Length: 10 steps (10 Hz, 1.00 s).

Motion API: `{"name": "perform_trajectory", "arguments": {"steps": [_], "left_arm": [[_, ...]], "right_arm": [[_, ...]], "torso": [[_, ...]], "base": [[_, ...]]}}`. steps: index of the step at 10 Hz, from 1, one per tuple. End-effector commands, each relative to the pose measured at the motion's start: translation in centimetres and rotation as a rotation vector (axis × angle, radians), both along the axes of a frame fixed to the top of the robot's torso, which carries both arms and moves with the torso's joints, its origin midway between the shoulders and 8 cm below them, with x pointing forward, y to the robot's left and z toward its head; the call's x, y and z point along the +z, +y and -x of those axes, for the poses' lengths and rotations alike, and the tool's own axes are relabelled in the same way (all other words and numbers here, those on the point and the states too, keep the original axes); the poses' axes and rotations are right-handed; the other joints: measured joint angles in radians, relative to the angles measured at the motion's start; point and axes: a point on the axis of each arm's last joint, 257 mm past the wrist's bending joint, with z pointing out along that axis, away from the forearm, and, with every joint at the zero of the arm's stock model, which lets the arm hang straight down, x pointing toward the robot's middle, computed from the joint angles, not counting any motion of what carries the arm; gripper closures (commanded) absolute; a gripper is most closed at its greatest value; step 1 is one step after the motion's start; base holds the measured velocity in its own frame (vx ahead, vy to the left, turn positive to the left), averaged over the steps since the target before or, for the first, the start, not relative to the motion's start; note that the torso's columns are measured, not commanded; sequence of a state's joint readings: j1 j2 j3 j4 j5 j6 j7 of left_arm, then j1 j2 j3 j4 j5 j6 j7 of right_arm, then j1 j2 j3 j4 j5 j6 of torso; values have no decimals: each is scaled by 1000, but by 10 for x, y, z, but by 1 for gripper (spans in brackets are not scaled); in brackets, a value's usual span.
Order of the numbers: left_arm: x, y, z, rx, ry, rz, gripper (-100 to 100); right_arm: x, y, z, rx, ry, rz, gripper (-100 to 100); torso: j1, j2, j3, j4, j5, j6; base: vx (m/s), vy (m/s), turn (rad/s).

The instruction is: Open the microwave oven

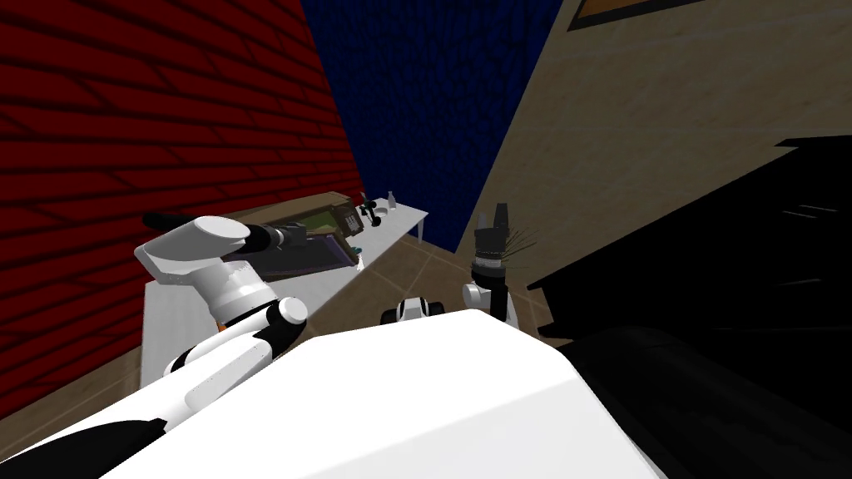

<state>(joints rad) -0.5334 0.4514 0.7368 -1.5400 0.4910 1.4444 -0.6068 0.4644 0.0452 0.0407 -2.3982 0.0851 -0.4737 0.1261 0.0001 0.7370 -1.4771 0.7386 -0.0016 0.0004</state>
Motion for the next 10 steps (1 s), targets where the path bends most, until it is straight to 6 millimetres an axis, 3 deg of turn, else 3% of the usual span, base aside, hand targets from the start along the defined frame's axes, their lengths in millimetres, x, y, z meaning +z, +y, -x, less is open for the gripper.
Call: {"name": "perform_trajectory", "arguments": {"steps": [1, 6, 7, 10], "left_arm": [[2, -29, 2, -106, 2, -2, 100], [5, -75, 10, -280, -6, -6, 100], [16, -66, 14, -262, -5, -1, -100], [33, -62, 22, -267, -5, 0, -100]], "right_arm": [[0, 0, 0, 0, 0, 0, 0], [0, 0, 0, 0, 0, 0, 0], [0, 0, 0, 0, 0, 0, 0], [0, 0, 0, 0, 0, 0, 0]], "torso": [[0, 5, 3, 1, 1, 0], [2, 0, 1, -1, 2, -3], [1, 2, 2, 0, 1, -3], [-5, -6, -3, -3, 0, 0]], "base": [[-217, 142, -63], [-170, 156, -57], [-45, 51, 1], [65, -44, 25]]}}
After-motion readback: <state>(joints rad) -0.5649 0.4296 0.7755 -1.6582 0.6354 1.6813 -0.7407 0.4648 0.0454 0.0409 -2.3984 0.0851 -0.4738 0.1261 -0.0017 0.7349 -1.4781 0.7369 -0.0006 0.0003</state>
